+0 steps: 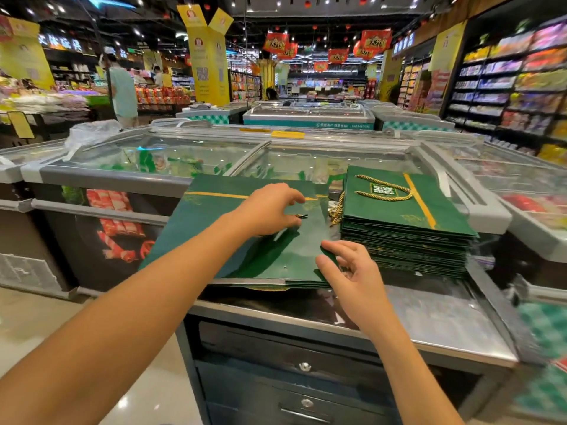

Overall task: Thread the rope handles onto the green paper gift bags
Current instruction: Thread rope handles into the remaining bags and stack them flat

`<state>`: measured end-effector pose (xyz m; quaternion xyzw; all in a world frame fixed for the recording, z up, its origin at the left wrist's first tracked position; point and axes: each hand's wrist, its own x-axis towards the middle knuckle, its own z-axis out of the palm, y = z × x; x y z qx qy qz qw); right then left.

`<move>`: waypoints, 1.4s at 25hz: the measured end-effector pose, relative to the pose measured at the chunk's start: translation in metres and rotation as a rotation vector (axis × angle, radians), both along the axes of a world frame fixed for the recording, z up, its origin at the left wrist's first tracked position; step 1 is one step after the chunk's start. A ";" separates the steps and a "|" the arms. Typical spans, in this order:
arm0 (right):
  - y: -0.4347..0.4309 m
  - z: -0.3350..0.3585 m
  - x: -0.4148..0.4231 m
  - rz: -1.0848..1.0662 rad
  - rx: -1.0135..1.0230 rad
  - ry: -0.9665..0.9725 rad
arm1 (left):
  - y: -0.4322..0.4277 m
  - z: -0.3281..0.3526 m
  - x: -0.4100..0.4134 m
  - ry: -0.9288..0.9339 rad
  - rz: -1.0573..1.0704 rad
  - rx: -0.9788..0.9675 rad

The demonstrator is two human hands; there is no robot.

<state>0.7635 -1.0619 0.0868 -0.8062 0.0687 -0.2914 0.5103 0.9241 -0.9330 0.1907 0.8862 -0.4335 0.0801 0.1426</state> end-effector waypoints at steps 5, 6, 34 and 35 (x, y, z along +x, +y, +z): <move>-0.002 0.000 -0.001 0.007 -0.013 0.023 | -0.023 -0.010 0.019 0.056 0.054 0.007; -0.002 0.001 -0.001 0.007 -0.012 0.029 | -0.025 -0.012 0.020 0.069 0.053 0.011; 0.000 0.001 -0.004 0.139 -0.086 0.014 | 0.072 -0.006 -0.055 0.155 -0.234 -0.243; 0.000 0.001 -0.004 0.142 -0.084 0.016 | 0.072 -0.006 -0.055 0.145 -0.235 -0.228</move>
